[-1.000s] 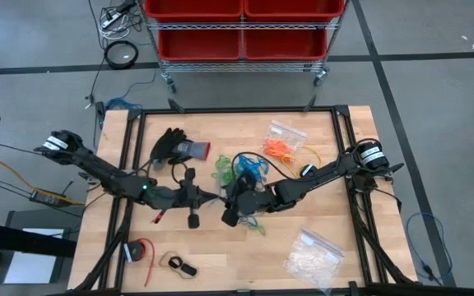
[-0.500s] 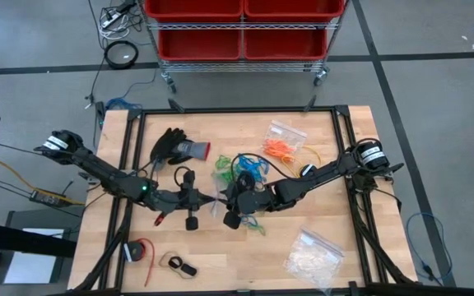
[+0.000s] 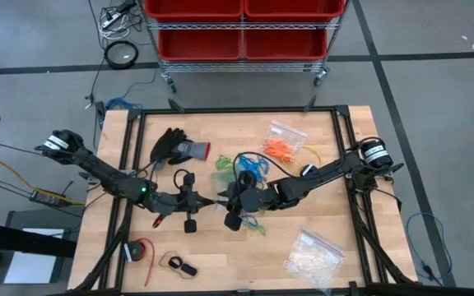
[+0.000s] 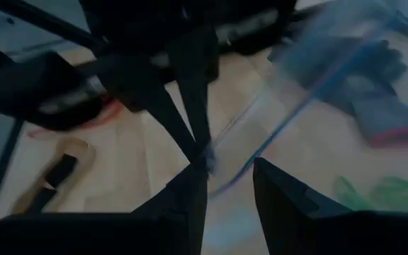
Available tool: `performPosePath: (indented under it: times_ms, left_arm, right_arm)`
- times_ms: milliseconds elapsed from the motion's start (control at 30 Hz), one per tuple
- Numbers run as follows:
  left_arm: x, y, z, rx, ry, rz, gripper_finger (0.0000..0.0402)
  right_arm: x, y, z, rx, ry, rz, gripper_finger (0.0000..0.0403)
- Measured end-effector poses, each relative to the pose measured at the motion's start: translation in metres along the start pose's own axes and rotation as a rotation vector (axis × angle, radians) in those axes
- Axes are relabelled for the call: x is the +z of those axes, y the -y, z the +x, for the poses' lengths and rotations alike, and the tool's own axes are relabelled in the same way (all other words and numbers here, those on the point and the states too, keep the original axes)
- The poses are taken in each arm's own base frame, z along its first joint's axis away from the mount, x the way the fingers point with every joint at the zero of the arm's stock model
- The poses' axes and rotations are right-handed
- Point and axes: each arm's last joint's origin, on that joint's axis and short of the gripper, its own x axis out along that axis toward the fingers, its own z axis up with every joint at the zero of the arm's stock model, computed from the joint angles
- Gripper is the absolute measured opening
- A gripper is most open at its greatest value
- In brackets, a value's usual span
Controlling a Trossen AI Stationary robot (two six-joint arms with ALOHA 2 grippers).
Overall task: Sort rubber bands
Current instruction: Open the transparent zip bag
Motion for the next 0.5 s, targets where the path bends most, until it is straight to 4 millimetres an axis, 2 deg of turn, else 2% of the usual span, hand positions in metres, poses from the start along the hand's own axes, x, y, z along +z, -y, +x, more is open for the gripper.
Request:
performPosePath:
  times_ms: [167,333,500]
  left_arm:
    - [0.0071,0.0044,-0.0024,-0.007,0.073,0.037,0.0]
    - [0.01,0.0046,-0.0021,-0.003,0.07,0.055,0.0]
    - [0.0101,0.0044,-0.002,-0.002,0.069,0.054,0.0]
  right_arm:
    - [0.0018,0.0001,0.0001,0.02,0.005,0.019,0.0105]
    - [0.0035,0.0005,0.0002,0.023,0.017,0.019,0.0103]
    - [0.0046,0.0005,0.0003,0.024,0.026,0.01,0.0071]
